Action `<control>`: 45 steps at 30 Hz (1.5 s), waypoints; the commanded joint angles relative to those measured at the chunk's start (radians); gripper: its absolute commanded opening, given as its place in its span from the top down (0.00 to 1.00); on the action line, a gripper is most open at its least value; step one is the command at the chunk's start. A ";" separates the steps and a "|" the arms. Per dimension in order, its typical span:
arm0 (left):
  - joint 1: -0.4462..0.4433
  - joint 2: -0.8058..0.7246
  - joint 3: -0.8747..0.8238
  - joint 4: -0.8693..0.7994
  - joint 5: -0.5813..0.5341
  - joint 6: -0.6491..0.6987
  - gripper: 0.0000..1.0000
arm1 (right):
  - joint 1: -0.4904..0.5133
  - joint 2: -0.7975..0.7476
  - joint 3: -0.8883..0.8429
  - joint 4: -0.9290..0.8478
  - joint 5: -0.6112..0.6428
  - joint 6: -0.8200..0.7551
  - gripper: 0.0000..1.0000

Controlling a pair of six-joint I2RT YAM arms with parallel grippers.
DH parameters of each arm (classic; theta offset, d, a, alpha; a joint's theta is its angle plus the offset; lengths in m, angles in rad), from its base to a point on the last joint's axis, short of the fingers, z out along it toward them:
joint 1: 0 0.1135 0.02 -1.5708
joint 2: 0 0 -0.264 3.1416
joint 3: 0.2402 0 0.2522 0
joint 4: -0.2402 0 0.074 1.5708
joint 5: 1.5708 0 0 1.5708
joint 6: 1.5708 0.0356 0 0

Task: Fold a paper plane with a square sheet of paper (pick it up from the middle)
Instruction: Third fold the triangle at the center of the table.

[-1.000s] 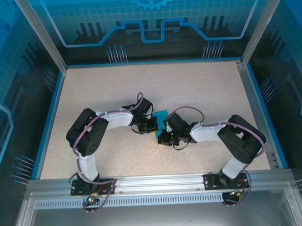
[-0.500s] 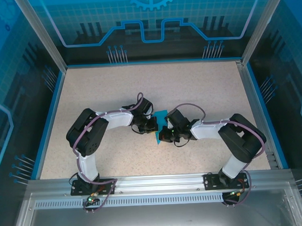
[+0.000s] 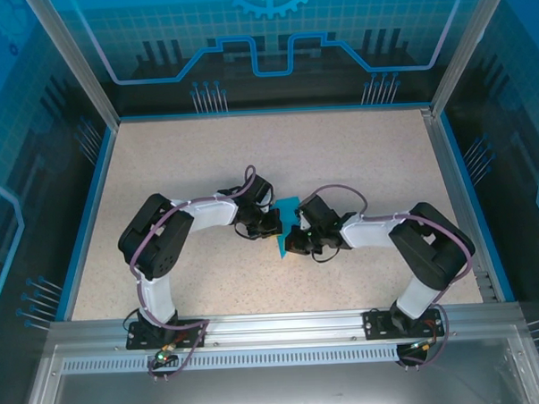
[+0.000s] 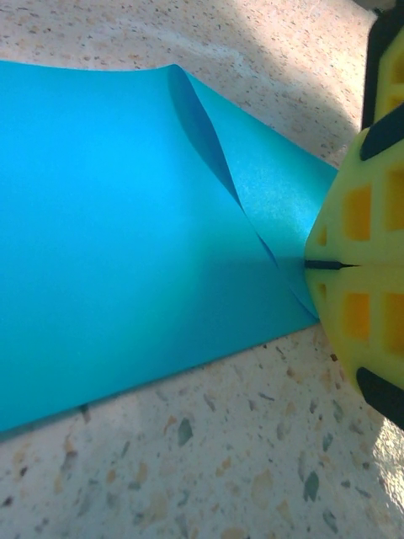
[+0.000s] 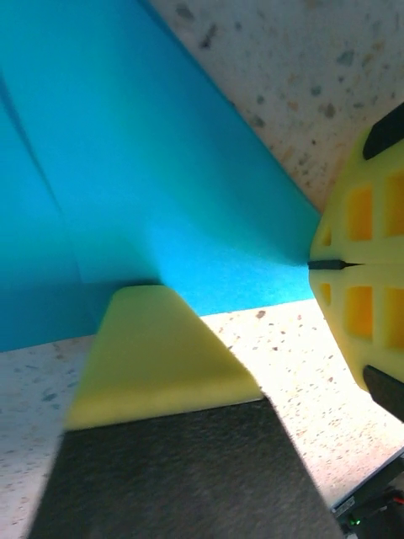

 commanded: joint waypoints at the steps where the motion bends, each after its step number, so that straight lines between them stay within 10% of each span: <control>1: 0.003 0.055 -0.036 -0.122 -0.109 0.000 1.00 | -0.044 0.008 0.041 -0.021 -0.001 -0.033 1.00; 13: 0.003 0.004 0.000 -0.095 -0.062 0.021 1.00 | -0.061 0.087 0.003 0.024 -0.013 0.000 1.00; 20: 0.004 -0.177 -0.116 0.011 -0.007 -0.089 0.84 | -0.042 0.069 -0.004 0.017 -0.002 0.063 1.00; 45: -0.089 -0.188 -0.272 0.161 0.069 -0.203 1.00 | -0.022 0.033 -0.001 0.059 -0.012 0.113 1.00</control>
